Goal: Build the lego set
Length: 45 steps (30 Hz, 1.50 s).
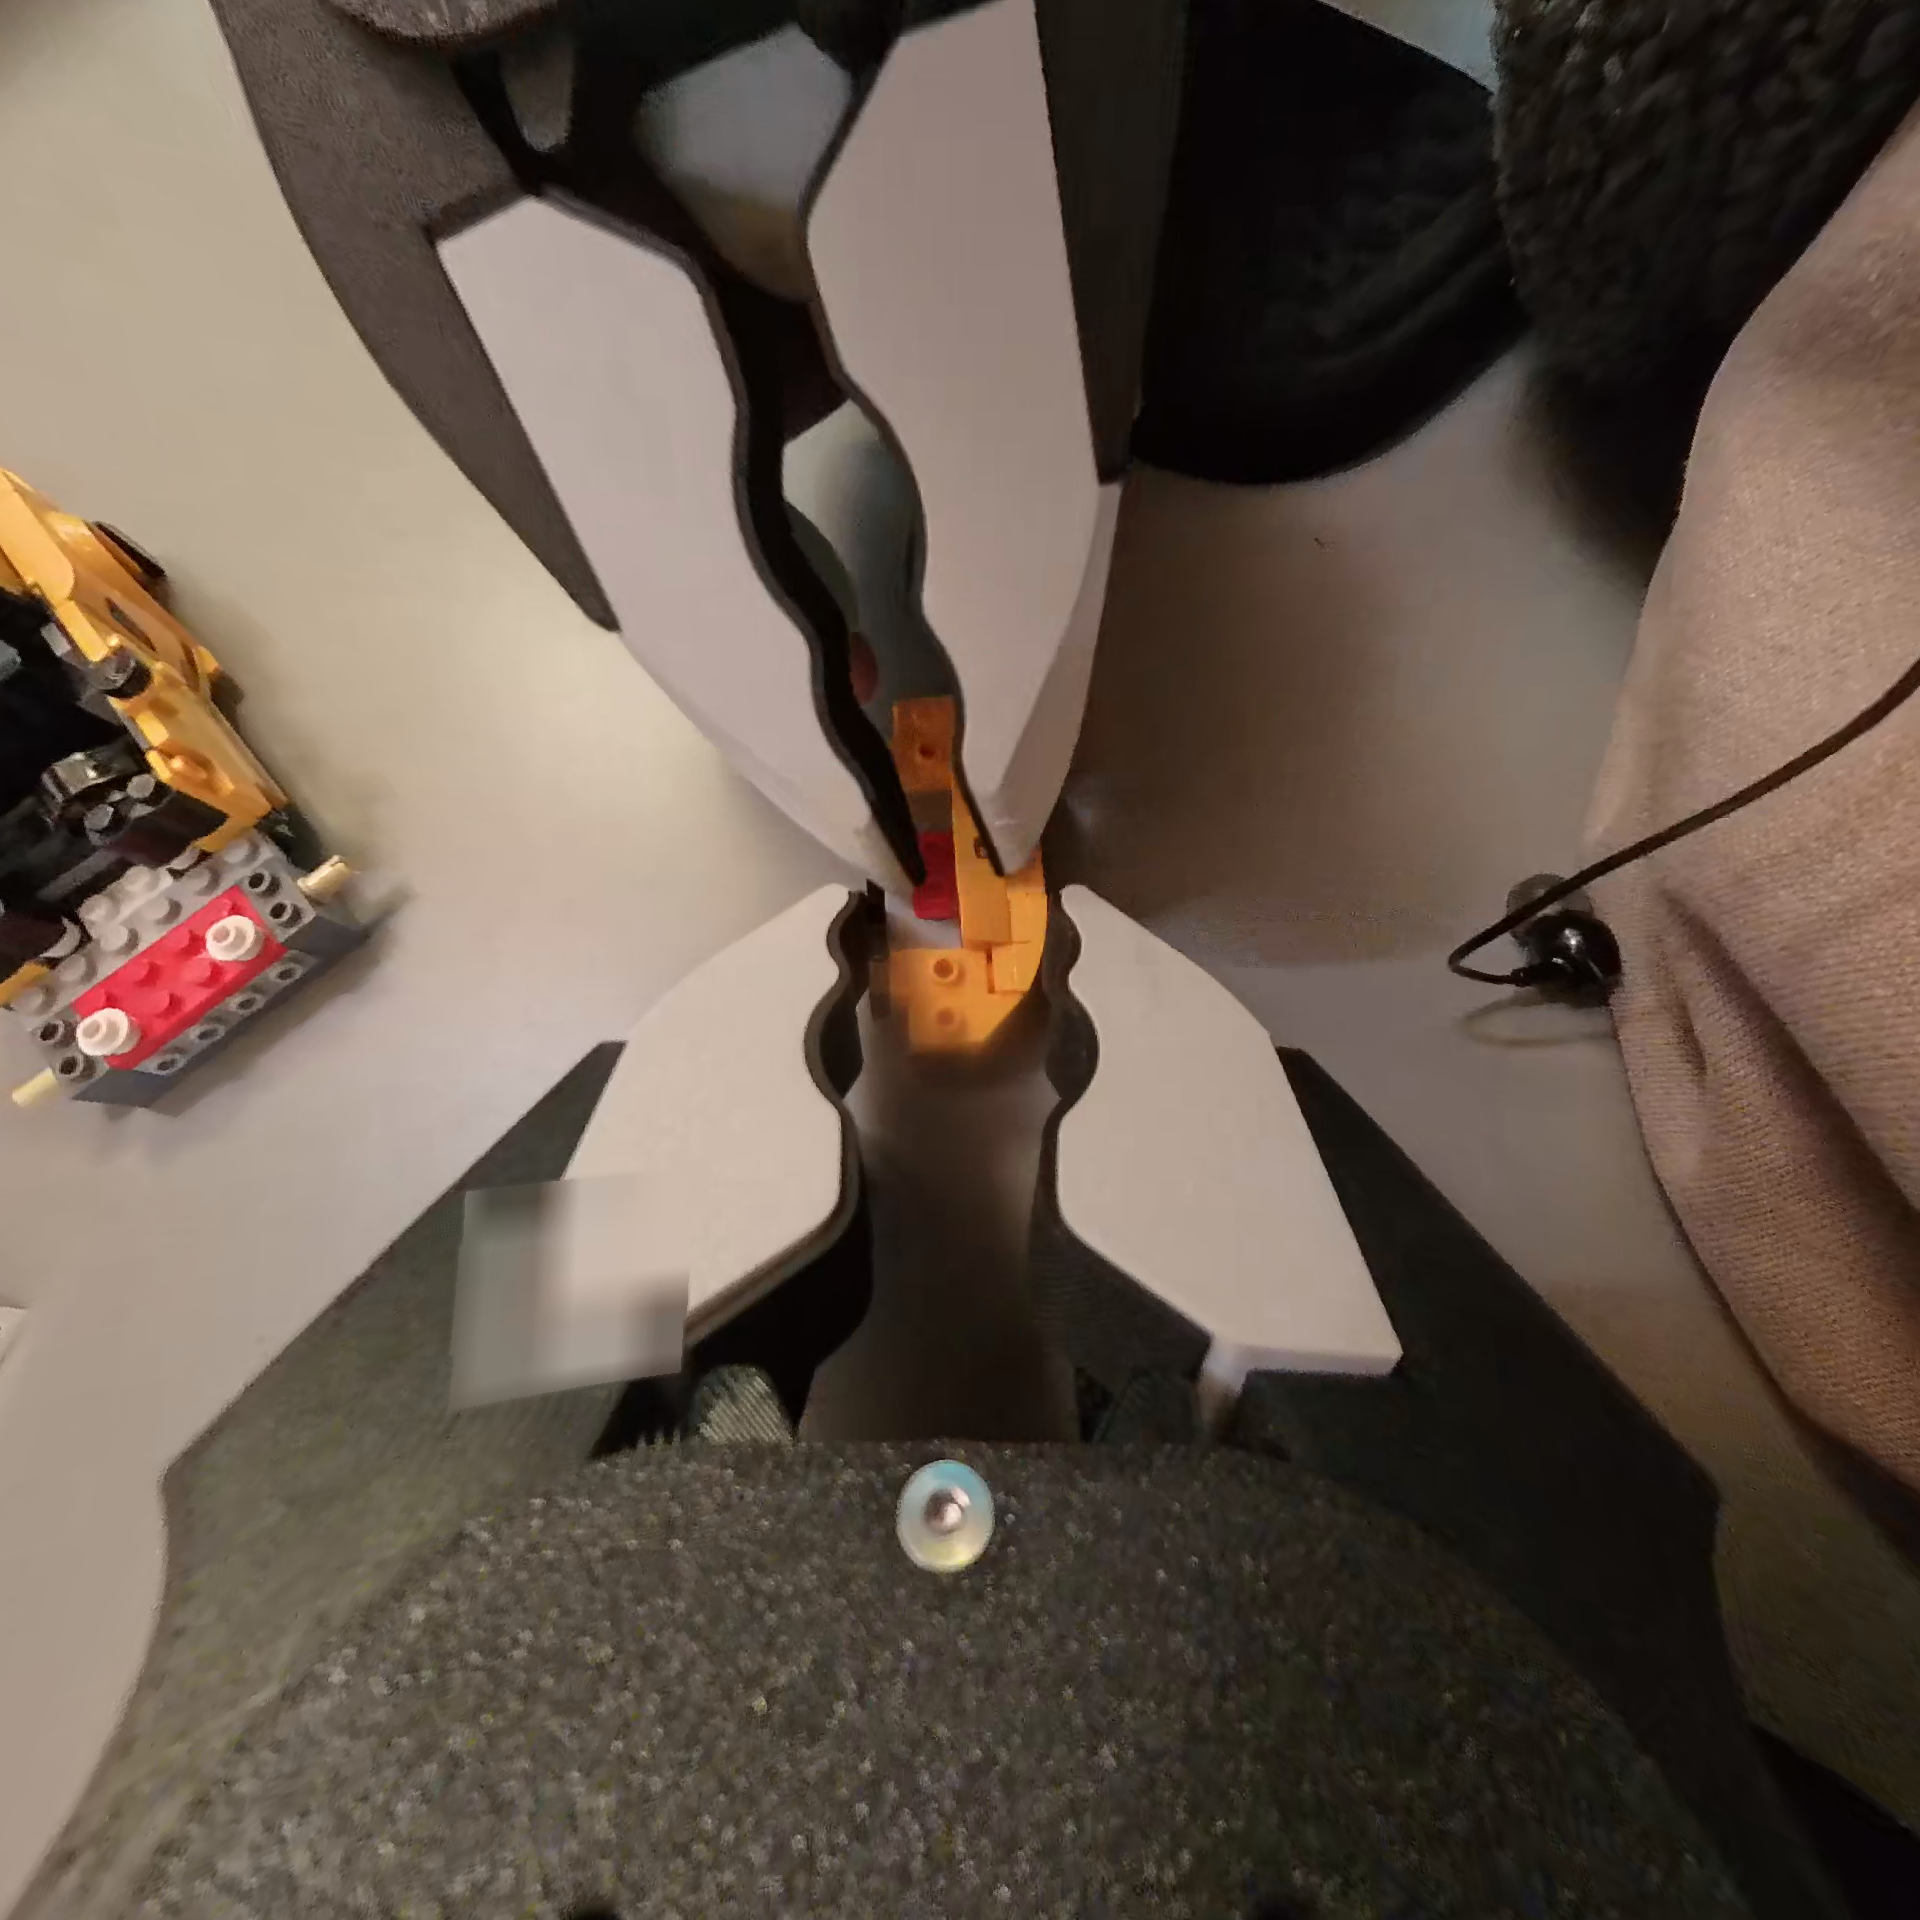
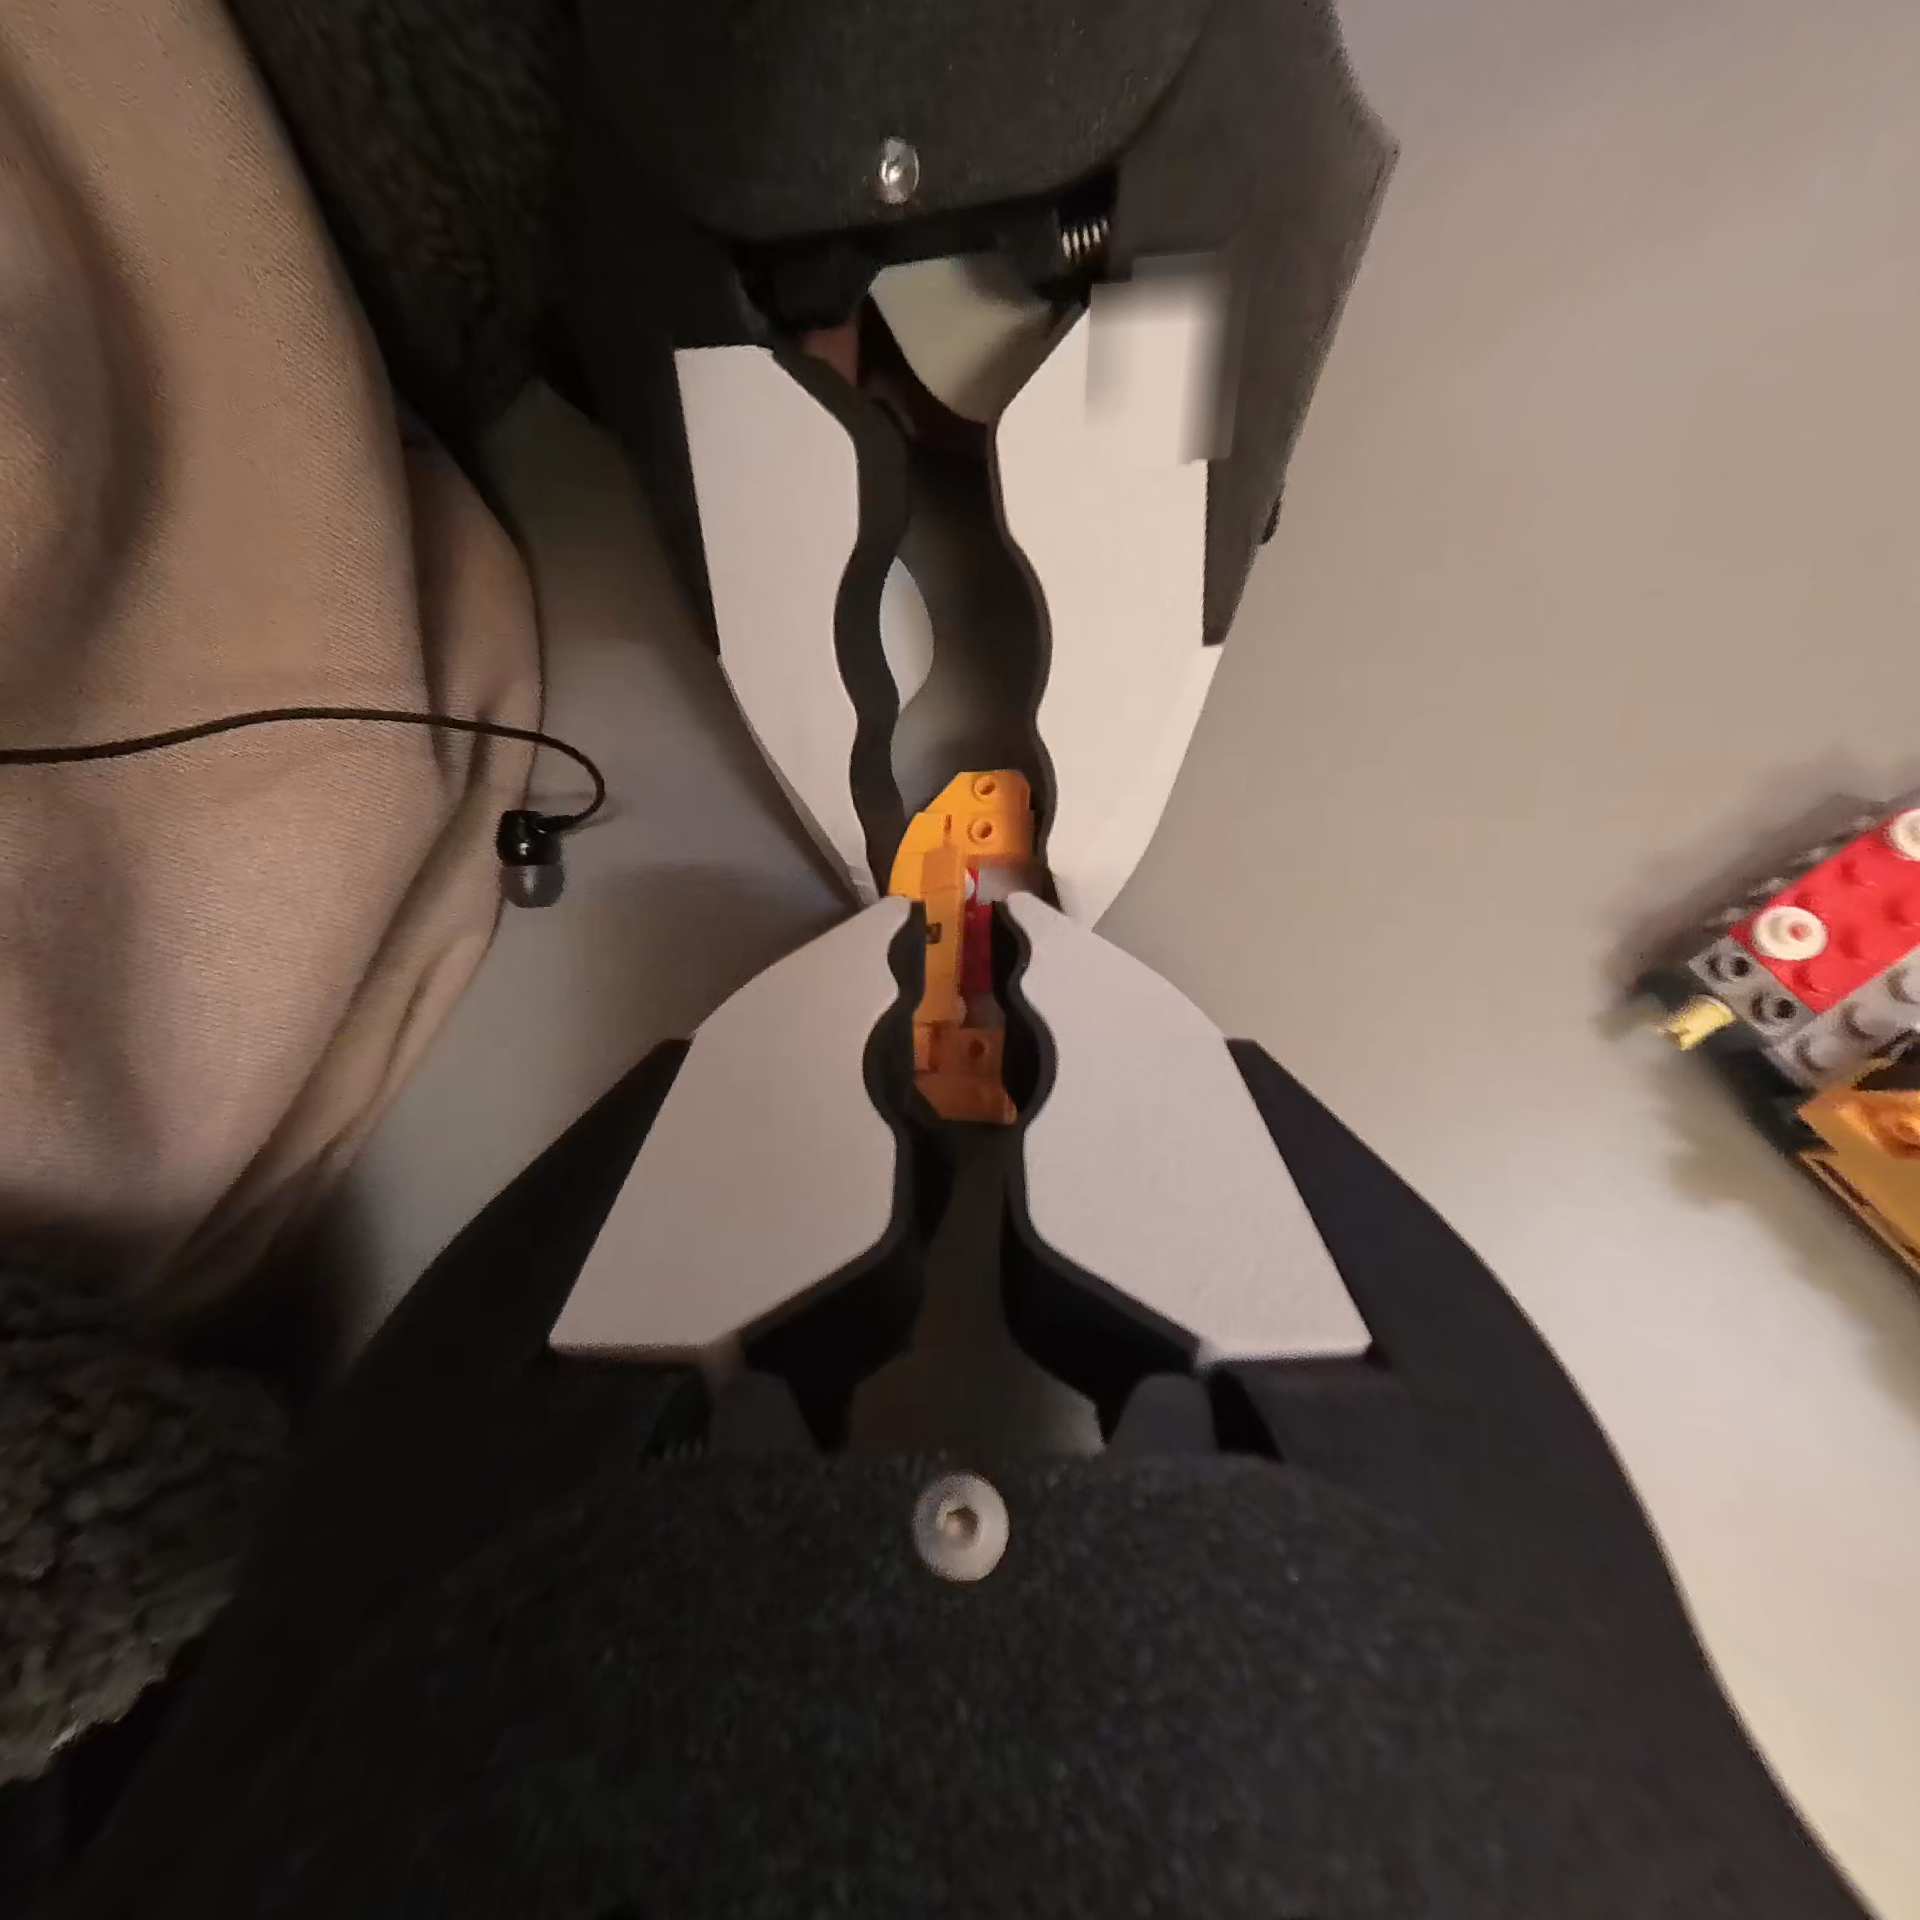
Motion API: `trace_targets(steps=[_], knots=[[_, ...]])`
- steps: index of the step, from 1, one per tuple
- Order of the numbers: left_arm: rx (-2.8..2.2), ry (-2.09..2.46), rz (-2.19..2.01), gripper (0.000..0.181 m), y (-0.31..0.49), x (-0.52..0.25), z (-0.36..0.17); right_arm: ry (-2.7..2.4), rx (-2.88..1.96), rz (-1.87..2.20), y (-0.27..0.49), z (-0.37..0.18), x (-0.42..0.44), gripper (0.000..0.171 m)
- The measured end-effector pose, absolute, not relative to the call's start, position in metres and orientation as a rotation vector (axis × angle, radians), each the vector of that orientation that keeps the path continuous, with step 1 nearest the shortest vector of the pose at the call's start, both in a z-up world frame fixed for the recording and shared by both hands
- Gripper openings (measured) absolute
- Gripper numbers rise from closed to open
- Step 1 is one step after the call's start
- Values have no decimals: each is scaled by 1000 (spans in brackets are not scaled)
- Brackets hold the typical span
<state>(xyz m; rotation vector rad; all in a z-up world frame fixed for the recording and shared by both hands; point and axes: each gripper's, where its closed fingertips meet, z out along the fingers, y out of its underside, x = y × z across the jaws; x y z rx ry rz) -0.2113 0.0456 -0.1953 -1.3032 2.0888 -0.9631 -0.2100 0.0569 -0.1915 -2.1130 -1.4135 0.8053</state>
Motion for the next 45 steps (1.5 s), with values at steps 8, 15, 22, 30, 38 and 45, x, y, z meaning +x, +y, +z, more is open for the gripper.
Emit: trace_targets(steps=[8,15,22,30,38,45], knots=[[-1314,2088,-971,33,46,-211,-196,-1419,-2222,923,53,-193,-211,7],[-1321,2090,-977,33,46,-211,-197,-1439,-2262,965,53,-193,-211,7],[-1332,2087,-973,34,47,-211,-198,-1438,-2272,971,53,-193,-211,7],[-1342,2084,-984,33,47,-211,-198,-1466,-2217,943,54,-191,-212,6],[-1343,2088,-993,33,46,-211,-197,-1485,-2169,969,56,-180,-216,2],[-1346,2088,-992,33,46,-210,-197,-1512,-2191,937,57,-185,-219,0]])
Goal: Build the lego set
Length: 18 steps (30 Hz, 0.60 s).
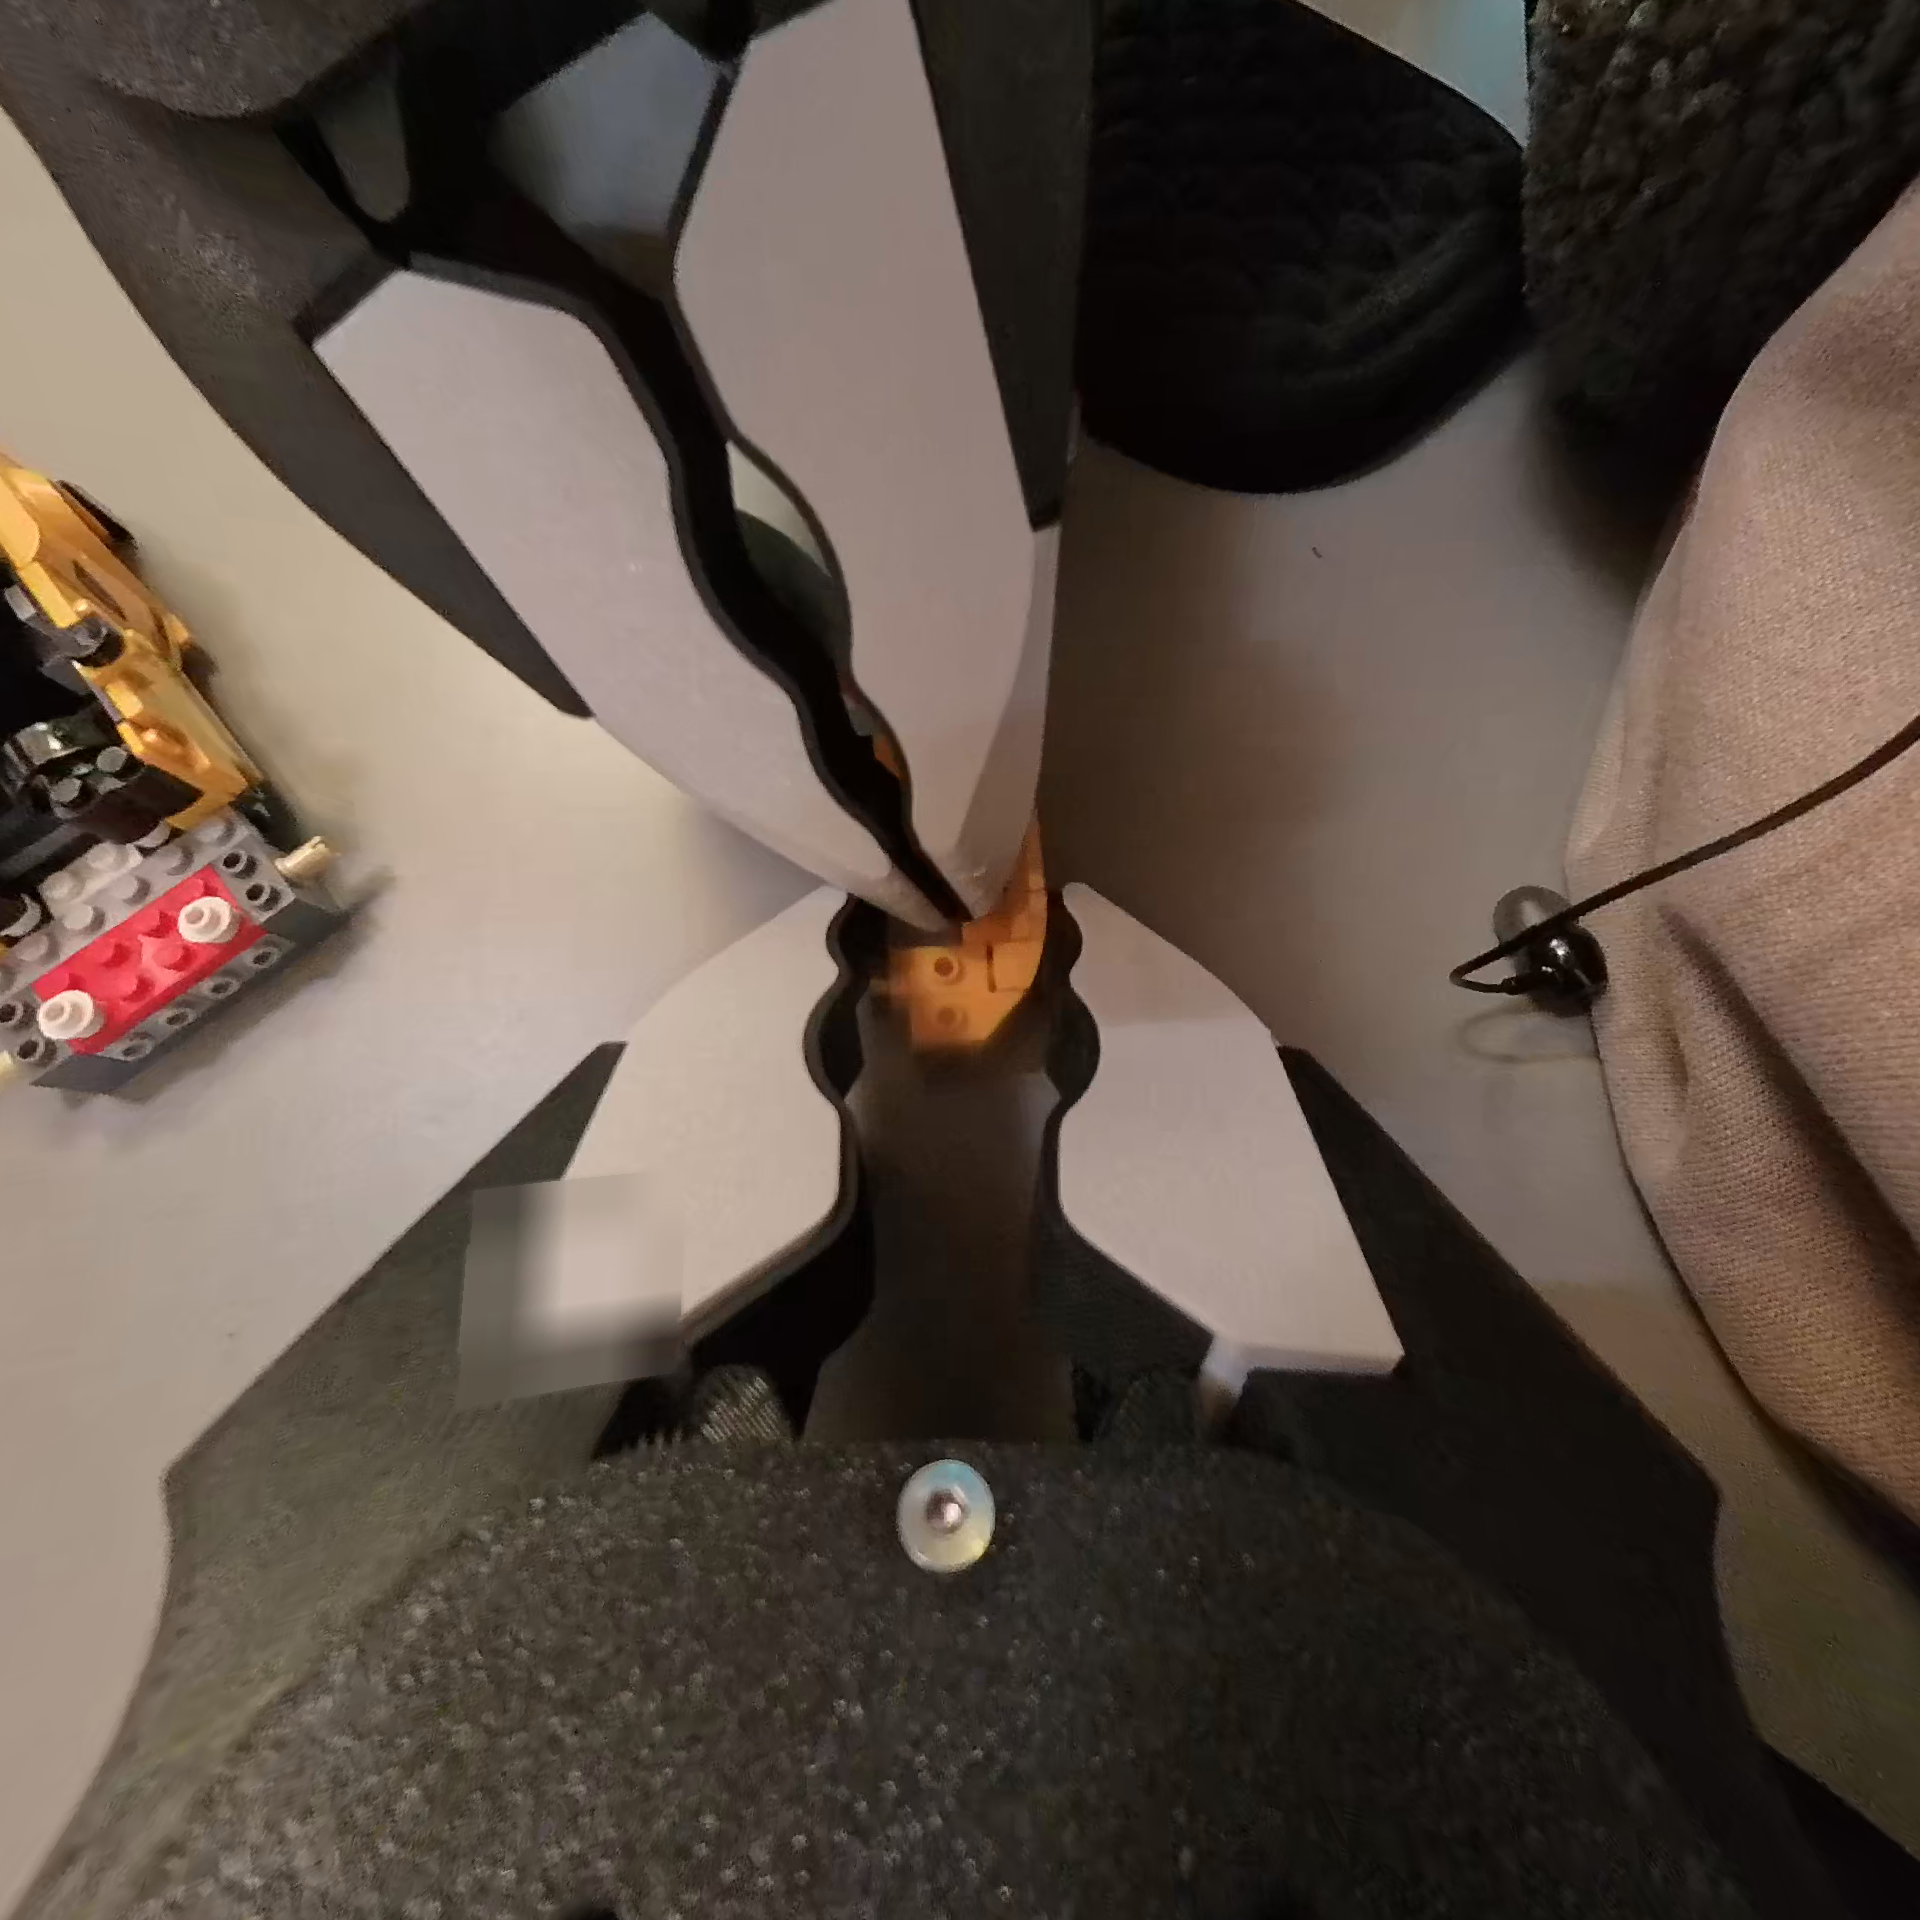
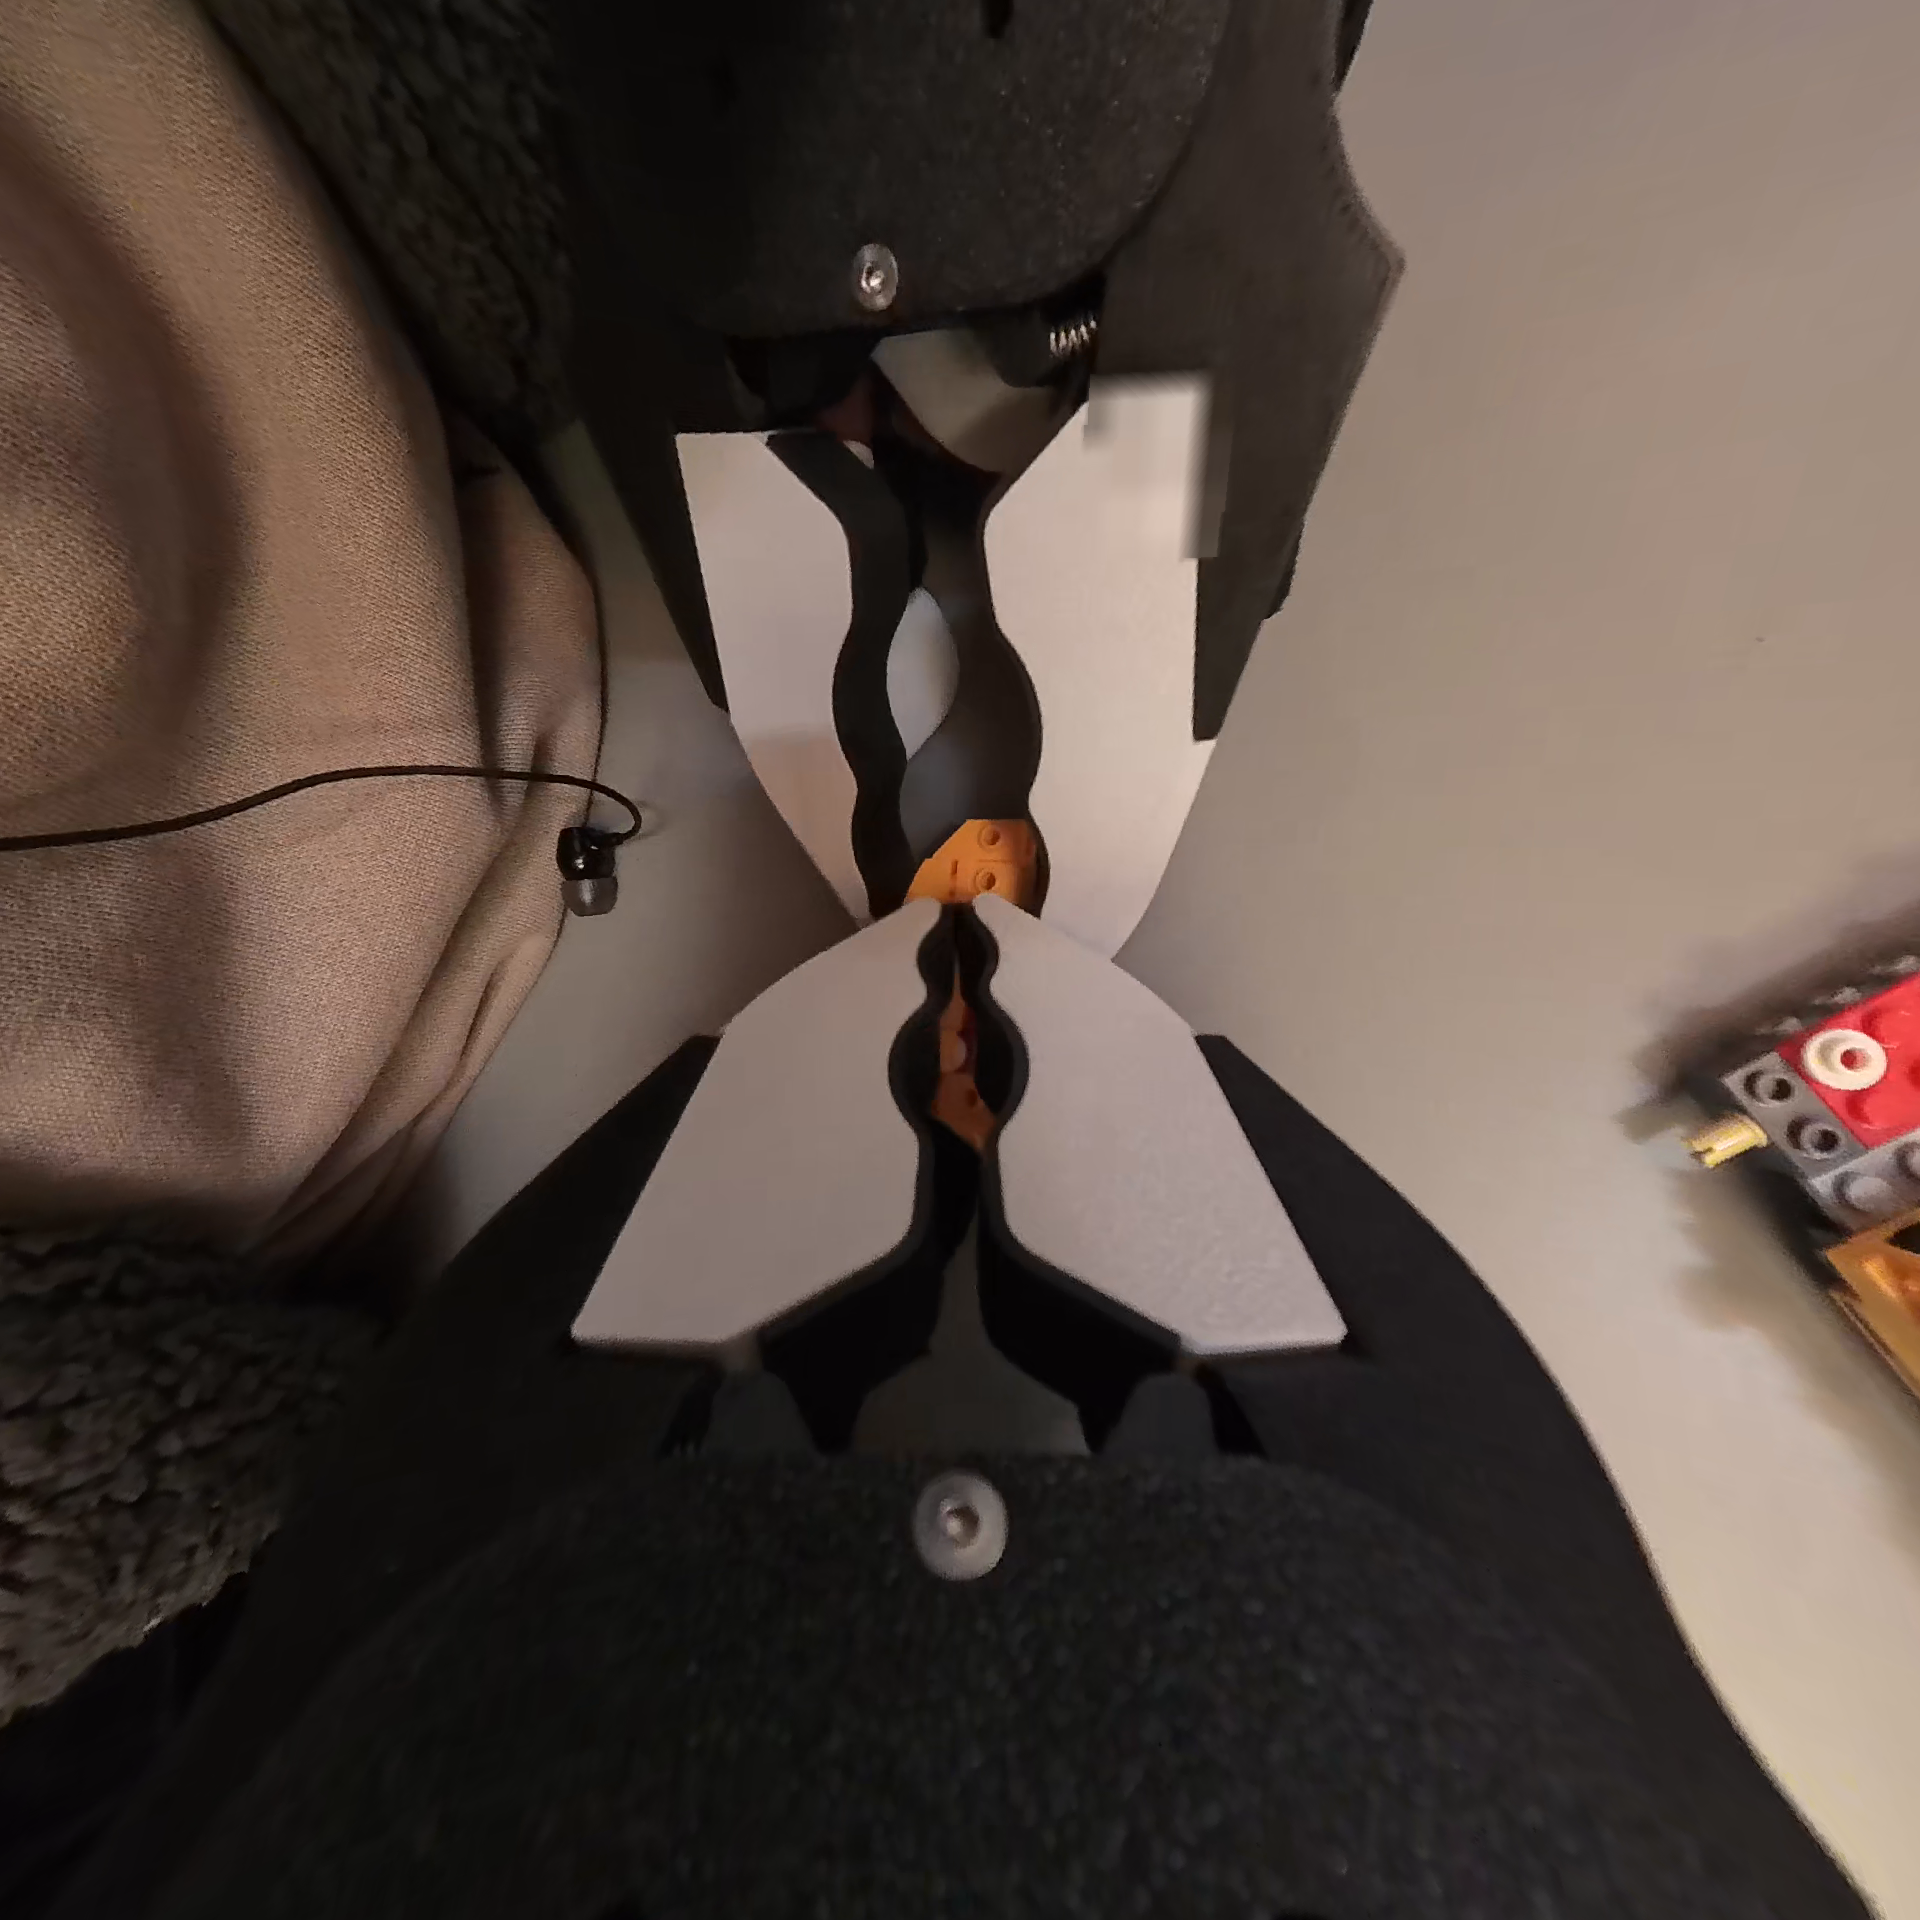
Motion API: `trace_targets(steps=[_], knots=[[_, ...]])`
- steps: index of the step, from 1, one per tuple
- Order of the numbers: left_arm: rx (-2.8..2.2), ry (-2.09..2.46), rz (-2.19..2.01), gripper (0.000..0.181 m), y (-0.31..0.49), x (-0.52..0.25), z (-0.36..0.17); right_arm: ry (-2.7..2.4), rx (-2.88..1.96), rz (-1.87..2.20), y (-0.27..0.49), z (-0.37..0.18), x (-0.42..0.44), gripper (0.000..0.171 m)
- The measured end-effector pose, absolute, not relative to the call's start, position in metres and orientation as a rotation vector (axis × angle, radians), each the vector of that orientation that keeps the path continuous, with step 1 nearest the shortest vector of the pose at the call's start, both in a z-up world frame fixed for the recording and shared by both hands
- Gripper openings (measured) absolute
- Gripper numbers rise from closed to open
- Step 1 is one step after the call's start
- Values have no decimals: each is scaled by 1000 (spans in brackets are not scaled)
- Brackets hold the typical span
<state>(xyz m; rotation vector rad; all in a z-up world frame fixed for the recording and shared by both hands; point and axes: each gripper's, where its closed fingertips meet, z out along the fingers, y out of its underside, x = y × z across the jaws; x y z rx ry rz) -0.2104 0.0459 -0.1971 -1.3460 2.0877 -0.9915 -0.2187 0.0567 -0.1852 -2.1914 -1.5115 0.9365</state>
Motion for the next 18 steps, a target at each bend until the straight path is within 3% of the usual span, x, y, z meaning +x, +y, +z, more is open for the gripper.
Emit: trace_targets(steps=[18], knots=[[-1358,2078,-988,33,48,-209,-197,-1525,-2204,949,54,-181,-220,11]])
